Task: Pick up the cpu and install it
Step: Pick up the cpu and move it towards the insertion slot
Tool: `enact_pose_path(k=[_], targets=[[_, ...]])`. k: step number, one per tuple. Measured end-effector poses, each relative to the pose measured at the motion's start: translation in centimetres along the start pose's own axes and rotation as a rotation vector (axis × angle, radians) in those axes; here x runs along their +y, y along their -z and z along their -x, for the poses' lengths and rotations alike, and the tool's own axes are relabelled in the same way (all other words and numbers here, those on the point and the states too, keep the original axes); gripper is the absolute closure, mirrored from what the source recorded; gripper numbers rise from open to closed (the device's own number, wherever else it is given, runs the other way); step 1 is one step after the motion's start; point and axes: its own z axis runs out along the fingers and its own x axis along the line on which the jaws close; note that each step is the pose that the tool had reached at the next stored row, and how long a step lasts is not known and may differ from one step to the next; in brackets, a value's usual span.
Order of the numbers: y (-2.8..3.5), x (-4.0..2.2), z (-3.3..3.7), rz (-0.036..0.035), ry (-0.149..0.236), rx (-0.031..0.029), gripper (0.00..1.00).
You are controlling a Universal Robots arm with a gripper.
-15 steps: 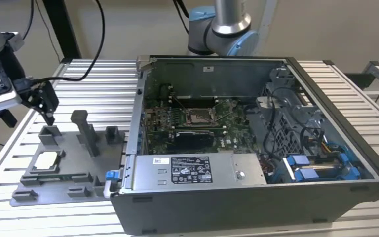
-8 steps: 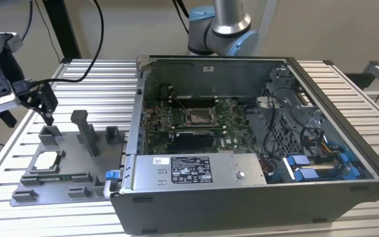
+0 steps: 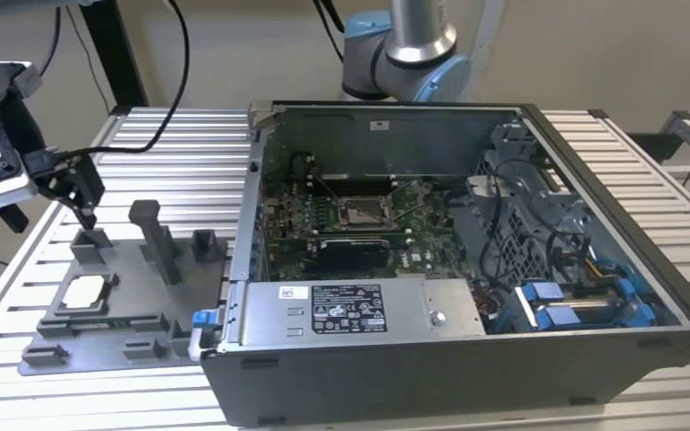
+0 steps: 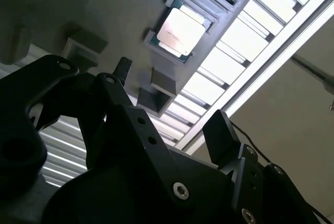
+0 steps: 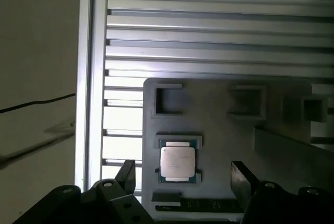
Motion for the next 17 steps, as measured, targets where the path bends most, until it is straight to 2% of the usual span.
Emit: enact_pose_path(k=[17], targets=[[-2.75,-0.34,-0.02,-0.0028,-0.002,-0.0001,0.00]])
